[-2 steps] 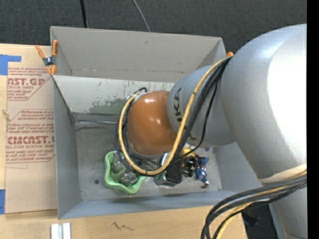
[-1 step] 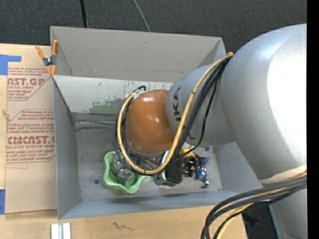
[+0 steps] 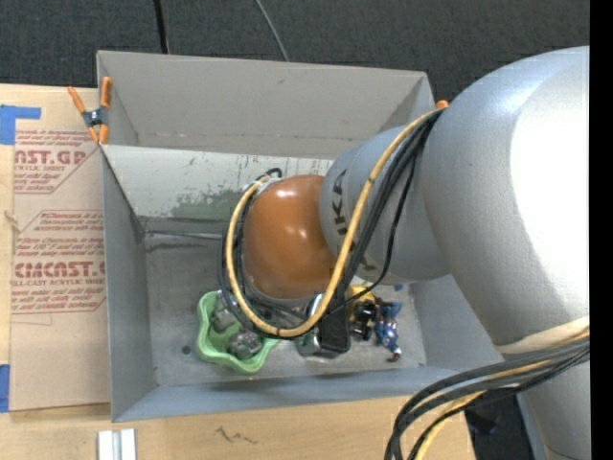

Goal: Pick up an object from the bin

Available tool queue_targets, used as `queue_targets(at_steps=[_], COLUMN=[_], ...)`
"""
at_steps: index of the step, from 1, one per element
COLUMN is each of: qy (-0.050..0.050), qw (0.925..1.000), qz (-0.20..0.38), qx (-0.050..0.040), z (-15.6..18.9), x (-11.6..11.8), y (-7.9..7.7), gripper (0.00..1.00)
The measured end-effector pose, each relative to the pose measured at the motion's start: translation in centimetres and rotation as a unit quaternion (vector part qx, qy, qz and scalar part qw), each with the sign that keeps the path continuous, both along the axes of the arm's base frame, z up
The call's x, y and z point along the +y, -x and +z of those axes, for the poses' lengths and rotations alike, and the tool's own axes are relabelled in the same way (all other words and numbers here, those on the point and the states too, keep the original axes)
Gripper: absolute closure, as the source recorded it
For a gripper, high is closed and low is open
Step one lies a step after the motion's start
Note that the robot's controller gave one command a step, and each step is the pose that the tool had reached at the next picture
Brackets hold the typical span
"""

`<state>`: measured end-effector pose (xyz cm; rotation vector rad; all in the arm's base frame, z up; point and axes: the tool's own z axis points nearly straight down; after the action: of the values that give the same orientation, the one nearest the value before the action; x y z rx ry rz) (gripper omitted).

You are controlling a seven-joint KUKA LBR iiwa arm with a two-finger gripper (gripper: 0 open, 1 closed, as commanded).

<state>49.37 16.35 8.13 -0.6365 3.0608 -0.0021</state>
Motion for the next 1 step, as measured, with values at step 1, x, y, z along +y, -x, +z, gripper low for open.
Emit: queue_targets(at_steps=[1], qy=[-0.004], qw=[1.0], qz=[0.001], qx=[-0.006], z=[0.21], x=[0.35], y=[-0.26], gripper=[1.0])
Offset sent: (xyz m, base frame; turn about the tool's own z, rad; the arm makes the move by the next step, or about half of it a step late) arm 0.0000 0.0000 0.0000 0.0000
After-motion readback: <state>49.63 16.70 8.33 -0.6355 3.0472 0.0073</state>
